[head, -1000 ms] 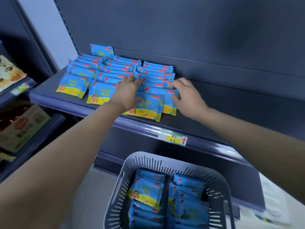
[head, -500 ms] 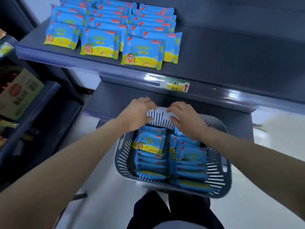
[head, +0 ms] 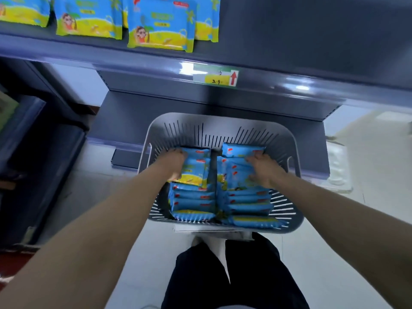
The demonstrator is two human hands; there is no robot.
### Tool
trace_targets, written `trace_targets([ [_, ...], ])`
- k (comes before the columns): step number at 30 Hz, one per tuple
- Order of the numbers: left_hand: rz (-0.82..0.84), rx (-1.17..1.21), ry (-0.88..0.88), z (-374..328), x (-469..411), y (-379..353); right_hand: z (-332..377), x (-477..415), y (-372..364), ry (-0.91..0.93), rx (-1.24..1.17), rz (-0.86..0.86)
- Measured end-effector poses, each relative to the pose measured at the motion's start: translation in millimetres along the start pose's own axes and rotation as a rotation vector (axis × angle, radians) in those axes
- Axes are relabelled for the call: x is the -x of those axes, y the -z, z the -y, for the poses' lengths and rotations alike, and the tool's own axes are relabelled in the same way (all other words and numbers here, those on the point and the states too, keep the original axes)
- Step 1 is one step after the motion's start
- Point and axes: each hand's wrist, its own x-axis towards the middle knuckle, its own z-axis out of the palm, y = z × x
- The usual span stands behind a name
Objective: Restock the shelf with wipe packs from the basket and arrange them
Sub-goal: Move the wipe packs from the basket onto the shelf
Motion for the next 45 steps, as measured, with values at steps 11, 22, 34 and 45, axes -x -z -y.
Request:
trace_targets([
  [11, -0.089, 0.027, 0.056, -8.1, -0.1, -10.8, -2.2, 2.0, -8.7, -0.072, 0.168, 0.086],
  [22, -0.199, 0.276, -0.078, -11.3, 57.3, 99.2, 15.6, 45.7, 150.0, 0.122, 0.07, -0.155],
  [34, -0.601, 0.476, -0.165, -17.9, 92.4, 259.0, -20.5, 32.7, 366.0, 0.167, -0.264, -0.507],
  [45, -0.546, 0.56, -0.167, -34.7, 9.2, 342.3, -54.5, -113.1, 409.4, 0.156, -0.336, -0.538],
])
